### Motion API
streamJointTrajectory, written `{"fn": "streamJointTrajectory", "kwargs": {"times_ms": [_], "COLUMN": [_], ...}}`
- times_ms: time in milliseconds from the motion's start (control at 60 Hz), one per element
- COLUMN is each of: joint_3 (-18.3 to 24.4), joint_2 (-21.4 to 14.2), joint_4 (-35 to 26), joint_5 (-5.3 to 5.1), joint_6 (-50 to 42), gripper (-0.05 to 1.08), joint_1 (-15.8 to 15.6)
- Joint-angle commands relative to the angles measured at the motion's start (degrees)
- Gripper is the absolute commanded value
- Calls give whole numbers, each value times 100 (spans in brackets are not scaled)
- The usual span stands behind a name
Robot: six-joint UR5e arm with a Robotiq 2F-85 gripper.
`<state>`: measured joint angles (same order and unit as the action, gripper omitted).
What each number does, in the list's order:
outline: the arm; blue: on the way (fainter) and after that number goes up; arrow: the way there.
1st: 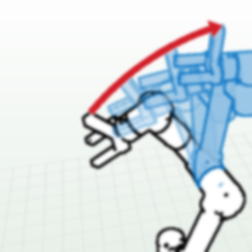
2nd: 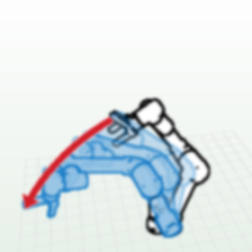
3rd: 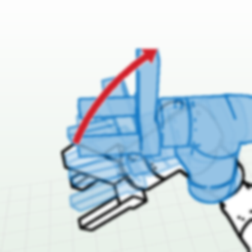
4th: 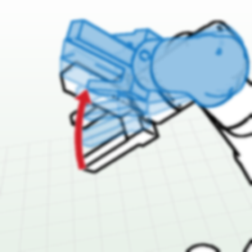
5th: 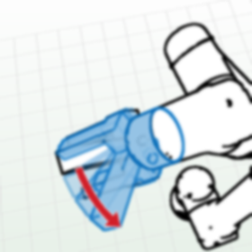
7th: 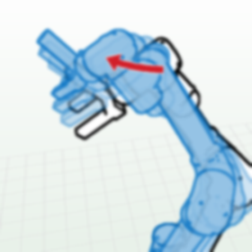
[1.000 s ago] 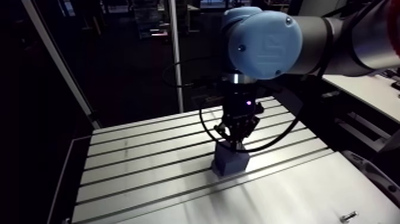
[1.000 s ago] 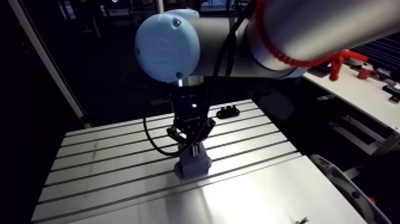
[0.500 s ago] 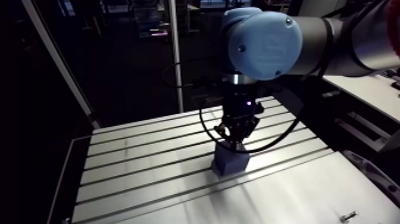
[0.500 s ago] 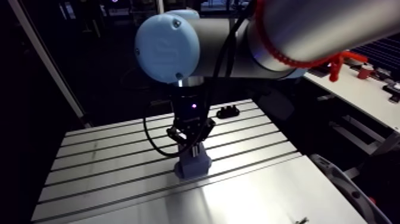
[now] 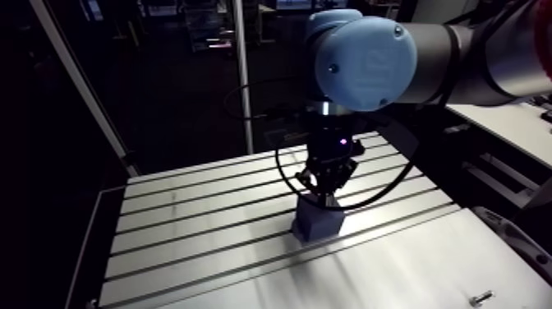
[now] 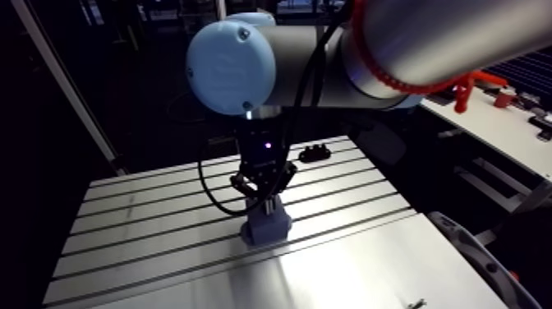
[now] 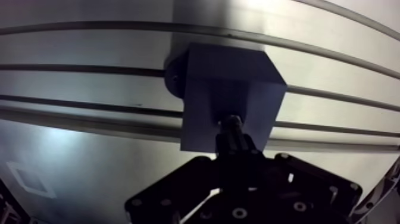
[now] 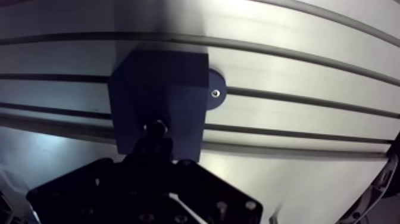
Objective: Pick up the M10 bolt and insert it into the hex recess until seated.
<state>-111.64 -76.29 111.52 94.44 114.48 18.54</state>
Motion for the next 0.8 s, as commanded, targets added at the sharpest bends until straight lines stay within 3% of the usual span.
{"fn": "streamJointTrajectory", "kwargs": {"times_ms": [17, 800], "joint_3": [-3, -38], "joint_2": [5, -4], "joint_4": [94, 67], "joint_5": [-1, -1], "joint_6": [9, 18], "gripper": [107, 107], "joint_1": [1, -34]}}
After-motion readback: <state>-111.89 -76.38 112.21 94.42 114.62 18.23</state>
